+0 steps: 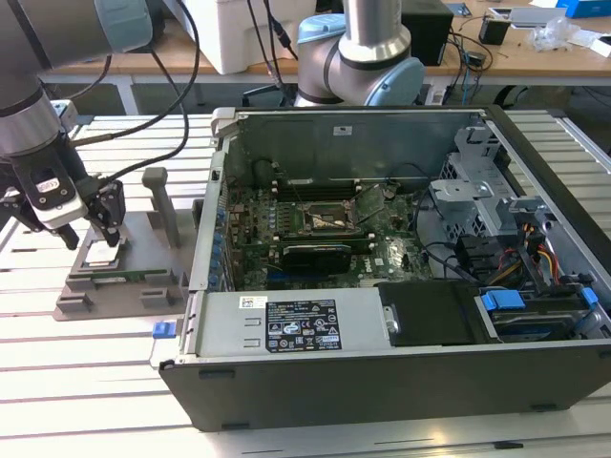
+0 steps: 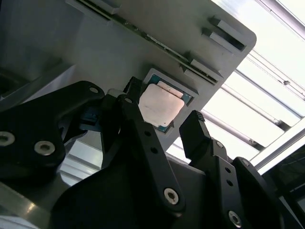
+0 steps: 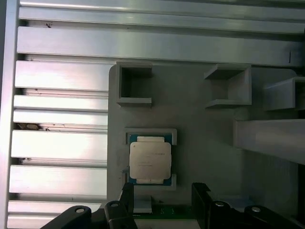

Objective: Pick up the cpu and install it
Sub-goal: 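Pick up the cpu and move it towards the insertion slot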

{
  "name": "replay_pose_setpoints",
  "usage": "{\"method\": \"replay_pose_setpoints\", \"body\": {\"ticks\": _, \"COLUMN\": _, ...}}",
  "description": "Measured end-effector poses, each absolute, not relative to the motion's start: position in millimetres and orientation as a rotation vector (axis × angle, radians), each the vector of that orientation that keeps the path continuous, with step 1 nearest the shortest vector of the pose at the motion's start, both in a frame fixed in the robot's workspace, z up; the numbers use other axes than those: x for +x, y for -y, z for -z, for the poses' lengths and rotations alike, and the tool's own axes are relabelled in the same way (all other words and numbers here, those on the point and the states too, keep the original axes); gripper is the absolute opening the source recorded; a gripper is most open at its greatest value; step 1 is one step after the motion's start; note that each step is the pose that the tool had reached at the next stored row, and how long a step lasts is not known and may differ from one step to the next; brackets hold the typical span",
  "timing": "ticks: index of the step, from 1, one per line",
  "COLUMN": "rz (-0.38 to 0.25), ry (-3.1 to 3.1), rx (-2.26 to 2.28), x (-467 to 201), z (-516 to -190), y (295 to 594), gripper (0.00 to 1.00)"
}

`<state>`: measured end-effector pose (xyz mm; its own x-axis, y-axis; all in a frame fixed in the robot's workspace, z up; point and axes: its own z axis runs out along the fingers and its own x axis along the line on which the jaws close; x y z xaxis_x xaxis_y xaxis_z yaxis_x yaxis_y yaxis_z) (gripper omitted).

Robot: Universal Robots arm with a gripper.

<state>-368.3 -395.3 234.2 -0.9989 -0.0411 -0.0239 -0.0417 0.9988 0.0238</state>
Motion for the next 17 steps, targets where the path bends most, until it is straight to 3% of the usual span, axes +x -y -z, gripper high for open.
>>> {"method": "replay_pose_setpoints", "body": {"ticks": 17, "rz": -0.038, "ry": -3.117, "rx": -0.065, "x": -368, "z": -221, "y": 395, "gripper": 0.60}}
